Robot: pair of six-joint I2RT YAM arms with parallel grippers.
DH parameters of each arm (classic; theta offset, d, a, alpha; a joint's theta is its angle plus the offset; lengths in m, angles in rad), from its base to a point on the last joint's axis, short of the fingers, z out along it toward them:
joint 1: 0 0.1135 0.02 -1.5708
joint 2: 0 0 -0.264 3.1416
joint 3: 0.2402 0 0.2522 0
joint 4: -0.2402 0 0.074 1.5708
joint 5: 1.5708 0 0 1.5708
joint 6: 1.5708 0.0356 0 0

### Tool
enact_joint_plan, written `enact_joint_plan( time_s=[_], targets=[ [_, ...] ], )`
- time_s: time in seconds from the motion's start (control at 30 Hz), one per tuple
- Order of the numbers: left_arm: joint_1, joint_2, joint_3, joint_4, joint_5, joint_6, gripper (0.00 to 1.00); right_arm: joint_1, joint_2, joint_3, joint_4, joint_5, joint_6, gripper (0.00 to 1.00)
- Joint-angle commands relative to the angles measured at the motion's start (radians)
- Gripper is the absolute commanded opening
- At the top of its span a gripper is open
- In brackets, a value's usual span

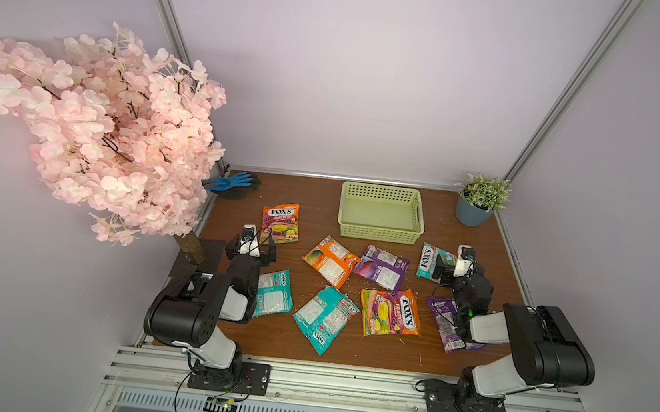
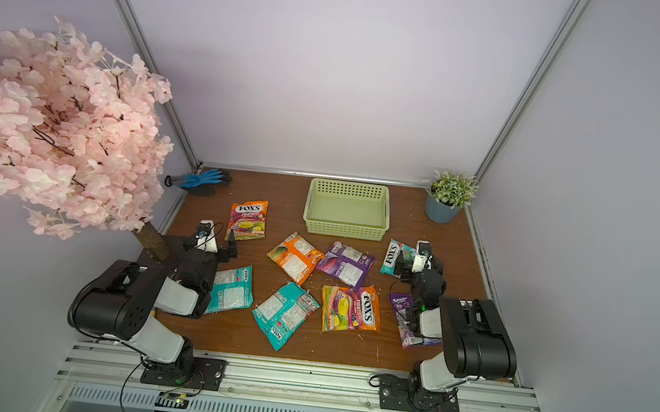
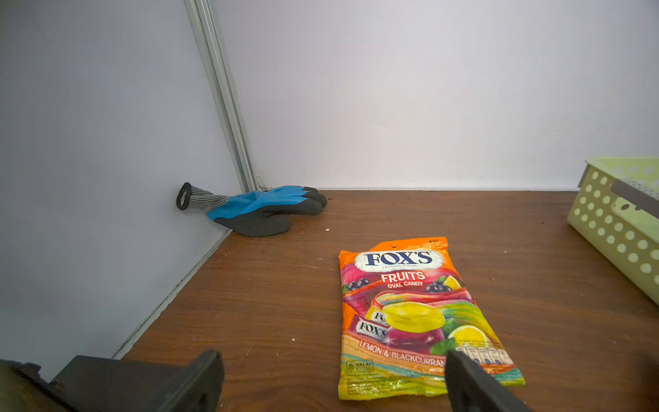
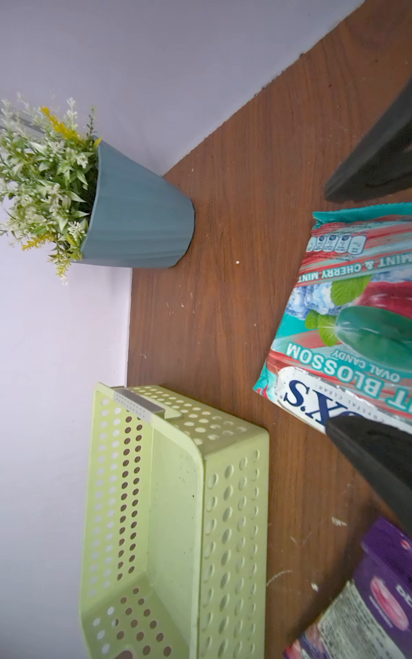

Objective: Put the candies in the basket
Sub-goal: Pick up the candy at the center of the board.

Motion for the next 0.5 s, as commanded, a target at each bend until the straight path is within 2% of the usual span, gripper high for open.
enact_joint_plan(
  time_s=[0.0, 0.37, 0.4, 0.47],
  targets=[
    [0.009, -0.002, 0.011, -0.011, -0.014, -0.005, 1.00, -0.001, -0.016, 0.015, 0.026, -0.016, -0.005, 1.00],
    [0.009, -0.002, 0.010, -0.011, -0.014, -0.005, 1.00, -0.001, -0.016, 0.014, 0.027, -0.016, -0.005, 1.00],
    [0.009, -0.004, 0.010, -0.010, -0.005, -0.001, 1.00, -0.001, -0.016, 0.014, 0.026, -0.016, -0.006, 1.00],
    [0.010, -0.007, 0.005, -0.009, 0.105, 0.039, 0.99, -0.001, -0.016, 0.011, 0.029, -0.029, -0.010, 1.00]
  ],
)
